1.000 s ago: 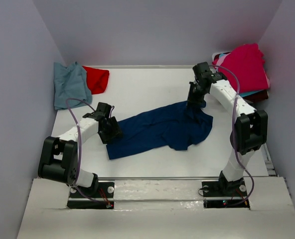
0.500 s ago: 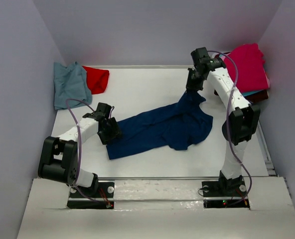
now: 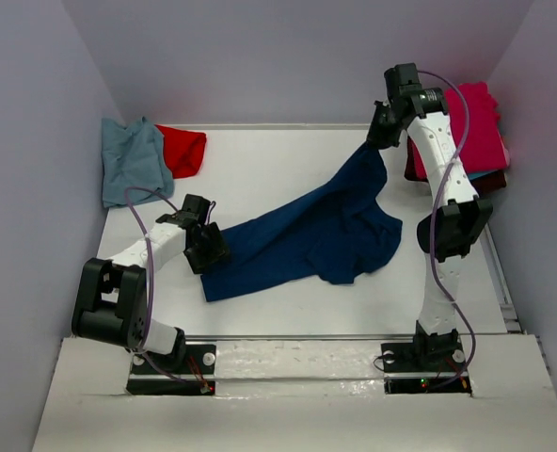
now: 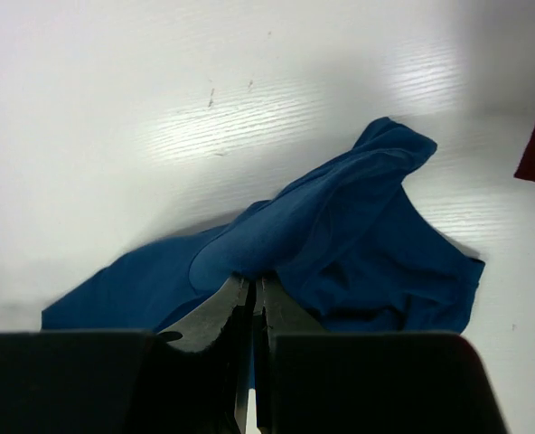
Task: Fold and stack the t-shirts
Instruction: Flatten the tshirt out
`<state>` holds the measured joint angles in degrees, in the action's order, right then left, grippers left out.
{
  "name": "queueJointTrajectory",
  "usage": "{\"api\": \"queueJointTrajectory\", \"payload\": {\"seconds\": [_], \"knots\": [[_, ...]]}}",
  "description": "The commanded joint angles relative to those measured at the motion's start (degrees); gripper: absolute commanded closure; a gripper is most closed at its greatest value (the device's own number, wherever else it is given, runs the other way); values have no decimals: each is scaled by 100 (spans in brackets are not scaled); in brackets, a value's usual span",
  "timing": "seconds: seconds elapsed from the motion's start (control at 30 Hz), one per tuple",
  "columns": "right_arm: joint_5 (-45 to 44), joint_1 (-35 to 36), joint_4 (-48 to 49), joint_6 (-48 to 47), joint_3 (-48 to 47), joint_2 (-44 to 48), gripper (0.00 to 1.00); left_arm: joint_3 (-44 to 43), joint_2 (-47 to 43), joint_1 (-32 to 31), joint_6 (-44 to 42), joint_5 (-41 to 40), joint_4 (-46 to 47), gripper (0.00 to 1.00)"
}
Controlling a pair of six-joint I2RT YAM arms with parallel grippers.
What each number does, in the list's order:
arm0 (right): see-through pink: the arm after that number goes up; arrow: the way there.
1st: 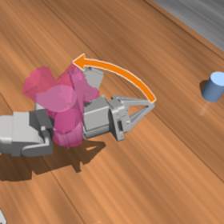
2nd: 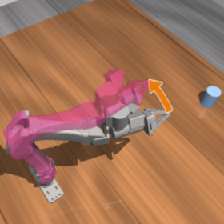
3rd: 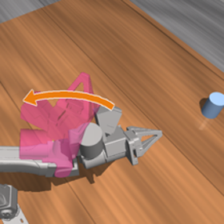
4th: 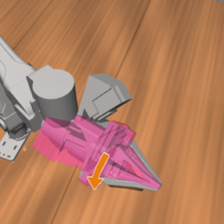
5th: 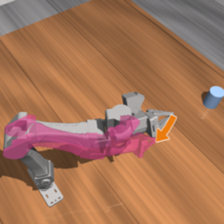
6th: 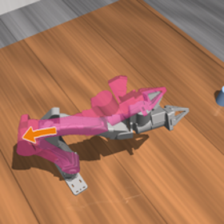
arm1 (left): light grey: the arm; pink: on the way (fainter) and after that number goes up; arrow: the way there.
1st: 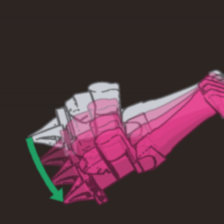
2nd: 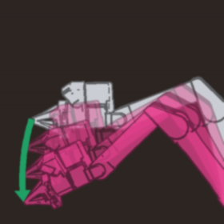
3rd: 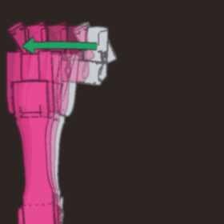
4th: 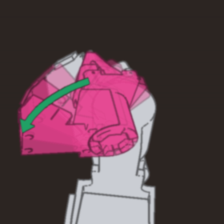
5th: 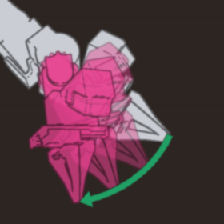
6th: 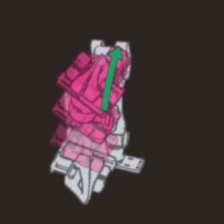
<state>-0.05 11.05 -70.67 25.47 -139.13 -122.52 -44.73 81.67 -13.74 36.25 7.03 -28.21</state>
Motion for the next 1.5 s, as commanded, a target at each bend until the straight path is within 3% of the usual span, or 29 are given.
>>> {"api": "queueJointTrajectory", "payload": {"seconds": [0.0, 0.7, 1.1, 1.47], "knots": [[-39, -287, 27, 19, -1, 140, 93, -132, -46, 38, -30, -43, -229, 32], [348, -586, 247, -16, 421, 281, 93, -123, 472, 38, -100, 167, 104, 33], [436, -586, 440, -34, 1019, 562, 93, -738, 851, 38, -188, 88, 193, 47], [445, -586, 520, -34, 1310, 703, 93, -765, 499, 38, -250, -149, -9, 40]]}}
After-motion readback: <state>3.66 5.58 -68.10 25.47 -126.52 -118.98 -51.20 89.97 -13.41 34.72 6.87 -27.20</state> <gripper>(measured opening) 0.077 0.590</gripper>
